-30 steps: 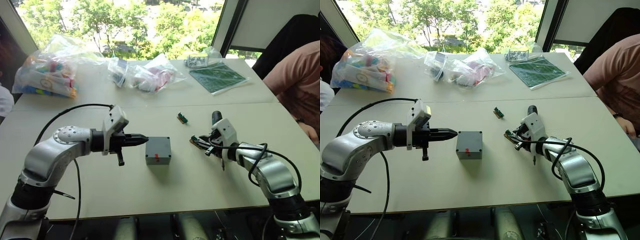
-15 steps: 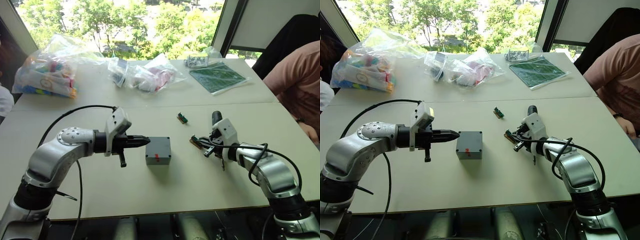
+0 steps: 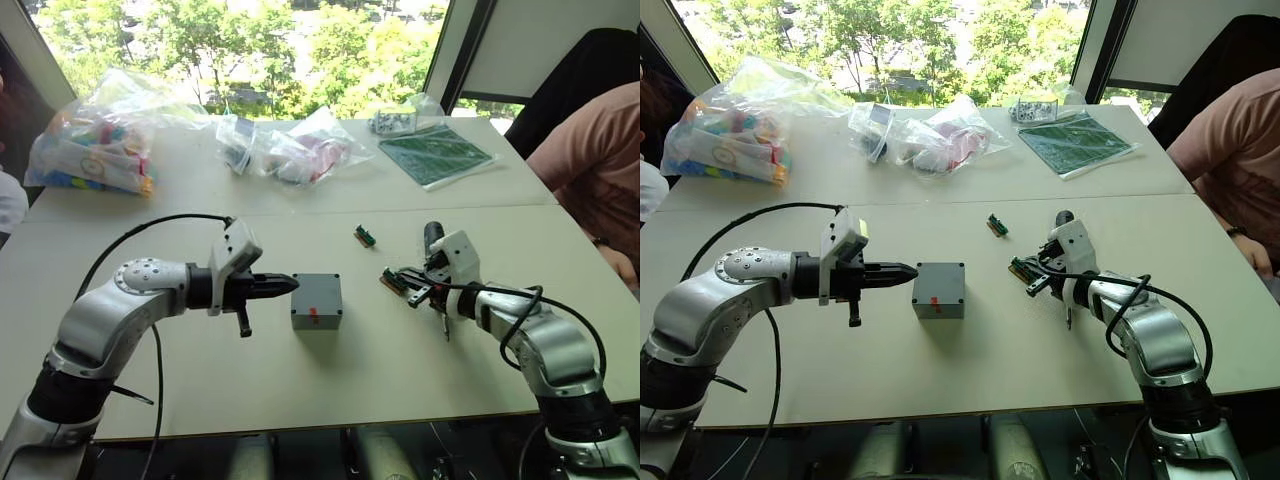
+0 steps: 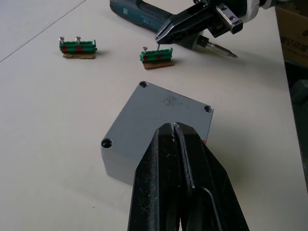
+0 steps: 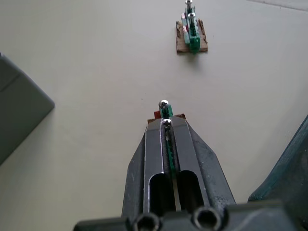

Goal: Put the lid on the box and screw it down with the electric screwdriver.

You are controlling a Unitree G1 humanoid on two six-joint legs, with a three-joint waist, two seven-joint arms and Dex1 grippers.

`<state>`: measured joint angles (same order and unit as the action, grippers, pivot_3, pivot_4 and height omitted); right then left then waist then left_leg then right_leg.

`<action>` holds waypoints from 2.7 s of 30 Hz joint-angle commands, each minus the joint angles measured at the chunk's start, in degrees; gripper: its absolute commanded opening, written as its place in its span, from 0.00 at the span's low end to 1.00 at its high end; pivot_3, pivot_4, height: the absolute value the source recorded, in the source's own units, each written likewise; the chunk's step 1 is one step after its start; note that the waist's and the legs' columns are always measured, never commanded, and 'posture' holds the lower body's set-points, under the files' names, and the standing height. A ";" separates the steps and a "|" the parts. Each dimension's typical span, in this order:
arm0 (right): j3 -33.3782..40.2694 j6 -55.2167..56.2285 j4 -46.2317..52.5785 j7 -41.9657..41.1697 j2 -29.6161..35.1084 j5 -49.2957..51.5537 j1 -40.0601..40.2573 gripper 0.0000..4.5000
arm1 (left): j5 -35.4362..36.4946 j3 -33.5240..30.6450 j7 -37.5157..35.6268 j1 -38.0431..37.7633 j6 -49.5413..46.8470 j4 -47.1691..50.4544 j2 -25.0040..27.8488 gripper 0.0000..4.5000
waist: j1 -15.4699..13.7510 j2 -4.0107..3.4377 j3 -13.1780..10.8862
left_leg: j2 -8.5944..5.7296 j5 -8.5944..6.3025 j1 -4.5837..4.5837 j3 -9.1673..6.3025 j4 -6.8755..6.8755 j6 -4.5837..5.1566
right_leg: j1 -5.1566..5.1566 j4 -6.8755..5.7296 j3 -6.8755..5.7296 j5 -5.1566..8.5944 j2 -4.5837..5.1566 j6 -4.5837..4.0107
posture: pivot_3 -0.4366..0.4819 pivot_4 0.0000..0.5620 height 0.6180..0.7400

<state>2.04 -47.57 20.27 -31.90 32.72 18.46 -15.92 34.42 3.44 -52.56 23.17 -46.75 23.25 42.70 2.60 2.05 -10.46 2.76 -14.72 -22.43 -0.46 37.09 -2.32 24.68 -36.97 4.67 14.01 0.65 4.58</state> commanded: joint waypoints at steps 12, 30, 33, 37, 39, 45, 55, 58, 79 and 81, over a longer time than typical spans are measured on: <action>-6.05 4.23 6.15 -3.86 -5.38 5.94 -4.96 0.01 | 1.57 -6.48 -4.24 -5.61 0.83 -0.34 6.81 0.00 | 1.41 -0.06 -0.08 | 0.04 0.00 0.01 0.00 -0.07 0.00 | 0.05 -0.01 0.00 0.00 -0.03 0.00 | 0.48 0.27 1.00; -11.48 8.63 0.63 -5.50 -6.75 2.63 -6.00 0.01 | 3.30 -8.05 0.12 -9.06 -0.16 3.50 6.15 0.00 | 1.36 -0.07 -0.19 | 0.05 0.00 -0.08 0.03 -0.08 0.00 | 0.14 0.00 -0.01 -0.03 0.00 -0.05 | 0.48 0.27 1.00; -11.46 8.76 0.62 -5.49 -6.61 2.47 -5.66 0.01 | 3.52 -7.67 0.46 -8.84 -0.25 3.79 6.01 0.00 | 1.36 -0.07 -0.19 | 0.04 0.00 -0.08 0.03 -0.06 0.00 | 0.13 0.00 0.00 -0.02 0.01 -0.03 | 0.48 0.27 1.00; -11.91 9.25 0.12 -5.10 -6.88 1.97 -5.59 0.01 | 3.57 -6.89 0.68 -7.96 -0.44 3.80 5.65 0.00 | 1.34 -0.07 -0.19 | 0.04 0.00 -0.08 0.03 -0.07 0.00 | 0.13 0.00 0.00 -0.02 0.01 -0.04 | 0.48 0.27 1.00; -12.05 9.34 -0.02 -4.93 -7.00 1.64 -5.55 0.01 | 3.58 -6.76 0.63 -7.72 -0.56 3.88 5.55 0.00 | 1.38 -0.07 -0.19 | 0.04 0.00 -0.08 0.03 -0.07 0.00 | 0.13 0.00 0.00 -0.02 0.00 -0.04 | 0.48 0.27 1.00; -12.80 9.02 -0.07 -5.40 -6.86 1.16 -5.24 0.01 | 3.50 -6.55 0.47 -7.10 -0.80 3.68 5.46 0.00 | 1.35 -0.07 -0.19 | 0.04 0.00 -0.08 0.03 -0.06 0.00 | 0.13 0.00 0.00 -0.02 0.00 -0.04 | 0.48 0.27 1.00; -13.53 9.23 -1.21 -5.34 -7.59 0.29 -6.79 0.19 | 3.26 -5.98 0.60 -6.43 -0.95 3.51 4.81 0.00 | 1.35 -0.07 -0.19 | 0.04 0.00 -0.08 0.04 -0.06 0.00 | 0.13 0.00 0.00 -0.03 0.00 -0.05 | 0.48 0.27 1.00; -13.09 9.05 -1.29 -5.33 -7.63 0.41 -7.36 0.45 | 3.20 -5.81 0.78 -6.14 -1.07 3.45 4.33 0.00 | 1.37 -0.07 -0.19 | 0.04 0.00 -0.08 0.03 -0.06 0.00 | 0.13 0.00 0.00 -0.03 0.00 -0.04 | 0.48 0.27 1.00; 1.97 -44.93 -16.29 0.51 18.28 17.24 -32.94 0.99 | 1.79 1.01 -8.98 6.99 6.02 2.83 4.43 0.00 | 1.42 -0.38 -0.48 | 0.00 -0.11 -0.11 0.05 -0.18 0.20 | 0.21 0.01 0.10 -0.08 -0.06 -0.15 | 0.48 0.27 1.00; -1.06 -44.93 -19.89 1.82 19.12 19.83 -34.02 0.99 | 0.75 1.40 -9.67 6.33 7.22 3.93 4.98 0.00 | 1.44 -0.39 -0.49 | 0.00 -0.12 -0.17 0.05 -0.16 0.22 | 0.24 0.02 0.09 -0.05 -0.06 -0.11 | 0.48 0.27 1.00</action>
<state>2.08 -92.09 2.04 -30.86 50.54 35.47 -48.16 36.04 5.10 -61.40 29.43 -41.31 25.07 46.81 4.04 1.66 -10.95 2.74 -14.83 -22.63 -0.40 36.96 -2.10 24.92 -36.93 4.77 13.96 0.60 4.47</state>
